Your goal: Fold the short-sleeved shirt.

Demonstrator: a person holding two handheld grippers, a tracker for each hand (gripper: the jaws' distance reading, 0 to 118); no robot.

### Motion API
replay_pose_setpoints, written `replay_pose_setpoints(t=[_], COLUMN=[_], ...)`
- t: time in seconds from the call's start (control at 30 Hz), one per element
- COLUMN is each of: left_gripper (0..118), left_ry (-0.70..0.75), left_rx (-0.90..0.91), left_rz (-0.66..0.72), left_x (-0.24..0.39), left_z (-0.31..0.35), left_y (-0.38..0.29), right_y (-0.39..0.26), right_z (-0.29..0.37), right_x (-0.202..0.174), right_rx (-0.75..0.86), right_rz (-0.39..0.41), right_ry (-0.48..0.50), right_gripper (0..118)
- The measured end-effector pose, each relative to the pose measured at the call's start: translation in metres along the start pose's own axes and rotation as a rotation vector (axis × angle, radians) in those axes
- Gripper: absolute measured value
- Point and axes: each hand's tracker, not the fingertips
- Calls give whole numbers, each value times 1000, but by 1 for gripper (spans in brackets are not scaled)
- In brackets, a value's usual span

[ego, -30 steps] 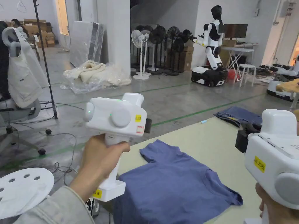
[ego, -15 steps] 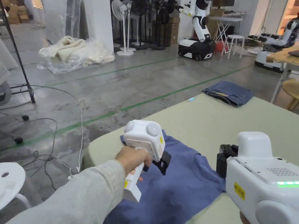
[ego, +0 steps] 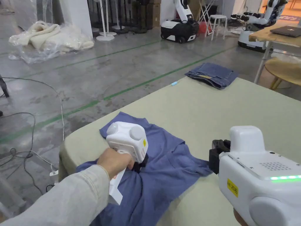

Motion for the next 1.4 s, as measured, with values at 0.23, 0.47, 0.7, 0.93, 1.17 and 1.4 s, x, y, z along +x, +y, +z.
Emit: replay_pose_setpoints(t=[0.23, 0.47, 0.7, 0.93, 1.17, 1.4], left_gripper=[0, 0, 0, 0, 0, 0], left_ry=[-100, -479, -817, -1041, -1005, -795], left_rx=[-16, 106, 51, -77, -279, -360], left_rz=[113, -17, -275, -601, -896, -940], left_x=[-10, 86, 274, 484, 610, 622], left_z=[3, 78, 118, 131, 90, -3], left_y=[-3, 11, -25, -119, -263, -336], right_y=[1, 9, 18, -8, -56, -95], right_z=[16, 67, 187, 315, 391, 412], right_x=[17, 47, 108, 164, 204, 226], right_rx=[21, 100, 260, 365, 343, 290], right_rz=[-26, -98, -165, -190, -255, -326], right_ry=[-22, -82, -262, -499, -671, -719], right_gripper=[0, 0, 0, 0, 0, 0])
